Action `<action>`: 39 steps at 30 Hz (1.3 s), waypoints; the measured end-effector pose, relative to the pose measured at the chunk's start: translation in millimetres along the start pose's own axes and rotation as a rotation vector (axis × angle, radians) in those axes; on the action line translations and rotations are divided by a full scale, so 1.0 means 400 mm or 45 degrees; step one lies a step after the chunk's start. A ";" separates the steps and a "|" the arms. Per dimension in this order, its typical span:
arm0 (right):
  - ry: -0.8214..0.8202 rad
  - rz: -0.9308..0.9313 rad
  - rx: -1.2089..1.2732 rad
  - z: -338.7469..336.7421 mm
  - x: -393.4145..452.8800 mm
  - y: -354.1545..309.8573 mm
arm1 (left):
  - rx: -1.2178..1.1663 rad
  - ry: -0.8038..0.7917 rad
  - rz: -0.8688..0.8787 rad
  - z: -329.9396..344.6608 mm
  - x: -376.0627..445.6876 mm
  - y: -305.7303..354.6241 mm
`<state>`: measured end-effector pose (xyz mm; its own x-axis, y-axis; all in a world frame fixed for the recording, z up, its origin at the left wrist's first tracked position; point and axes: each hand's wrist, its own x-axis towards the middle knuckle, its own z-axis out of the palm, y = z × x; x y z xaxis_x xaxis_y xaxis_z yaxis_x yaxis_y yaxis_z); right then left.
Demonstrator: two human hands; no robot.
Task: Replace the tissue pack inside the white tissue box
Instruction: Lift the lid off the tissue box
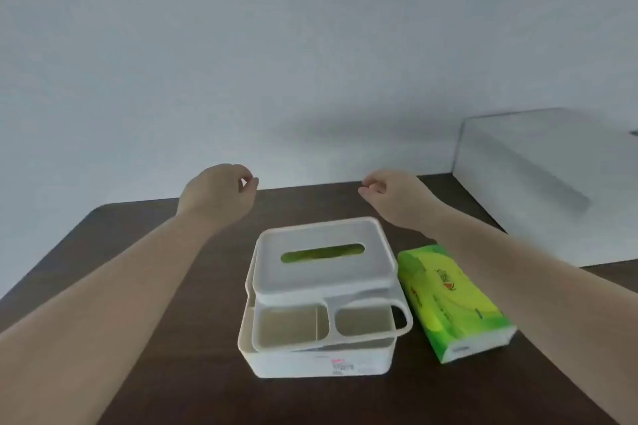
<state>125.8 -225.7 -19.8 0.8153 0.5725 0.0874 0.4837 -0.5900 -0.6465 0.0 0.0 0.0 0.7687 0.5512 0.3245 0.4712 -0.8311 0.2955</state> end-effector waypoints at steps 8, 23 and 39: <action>0.215 -0.067 0.000 0.091 -0.183 0.046 | -0.341 0.055 -0.210 0.074 -0.215 -0.018; 0.226 0.260 -0.070 0.098 -0.238 -0.005 | -0.589 -0.096 -0.370 0.064 -0.266 -0.004; 0.278 -0.008 0.005 0.151 -0.207 -0.215 | -0.690 0.168 -0.611 -0.075 -0.268 -0.179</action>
<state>-2.6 -188.0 -17.0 0.8620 0.4389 0.2537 0.4883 -0.5844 -0.6481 -129.2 2.5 -29.1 0.4569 0.8779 0.1434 0.4362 -0.3617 0.8240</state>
